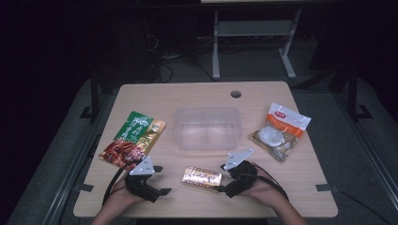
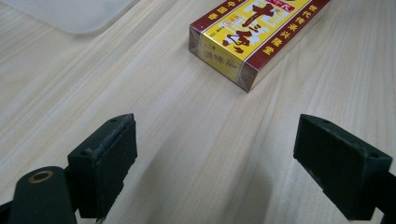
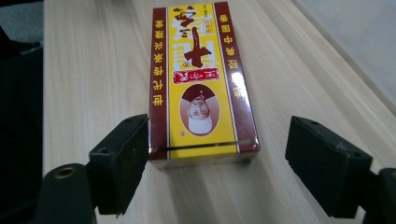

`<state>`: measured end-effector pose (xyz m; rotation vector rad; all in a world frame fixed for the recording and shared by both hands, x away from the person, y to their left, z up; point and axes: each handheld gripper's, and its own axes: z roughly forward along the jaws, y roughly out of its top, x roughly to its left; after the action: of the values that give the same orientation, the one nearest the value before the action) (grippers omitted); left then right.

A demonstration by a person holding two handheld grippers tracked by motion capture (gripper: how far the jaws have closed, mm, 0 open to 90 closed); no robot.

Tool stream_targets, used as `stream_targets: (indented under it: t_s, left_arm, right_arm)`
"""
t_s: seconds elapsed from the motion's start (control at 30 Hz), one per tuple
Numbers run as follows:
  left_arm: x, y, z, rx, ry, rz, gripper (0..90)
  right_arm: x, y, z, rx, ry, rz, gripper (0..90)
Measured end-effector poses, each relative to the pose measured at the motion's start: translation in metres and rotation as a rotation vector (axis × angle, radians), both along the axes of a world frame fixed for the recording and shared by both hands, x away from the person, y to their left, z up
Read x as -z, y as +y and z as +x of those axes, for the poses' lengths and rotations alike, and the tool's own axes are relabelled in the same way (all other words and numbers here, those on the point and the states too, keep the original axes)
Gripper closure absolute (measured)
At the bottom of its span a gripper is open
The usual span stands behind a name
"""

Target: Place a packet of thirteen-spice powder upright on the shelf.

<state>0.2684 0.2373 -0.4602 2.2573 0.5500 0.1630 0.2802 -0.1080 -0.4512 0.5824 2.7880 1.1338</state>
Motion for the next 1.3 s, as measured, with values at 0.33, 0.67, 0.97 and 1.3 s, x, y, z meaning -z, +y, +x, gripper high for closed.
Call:
stream_targets:
  t_s: [0.33, 0.67, 0.97, 1.3]
  left_arm:
    - [0.000, -0.001, -0.001, -0.001, 0.005, 0.002, 12.9]
    - [0.000, -0.001, -0.001, 0.003, 0.007, 0.004, 12.9]
    - [0.000, -0.001, -0.001, 0.003, 0.010, 0.001, 12.9]
    - [-0.001, 0.000, 0.000, 0.016, 0.003, 0.013, 13.0]
  right_arm:
    - [0.010, 0.021, 0.005, -0.058, 0.005, -0.031, 21.0]
    - [0.014, 0.022, 0.004, -0.057, 0.003, -0.039, 23.7]
    - [0.018, 0.024, 0.003, -0.111, -0.059, -0.067, 26.8]
    - [0.017, 0.022, 0.002, -0.097, -0.056, -0.054, 31.7]
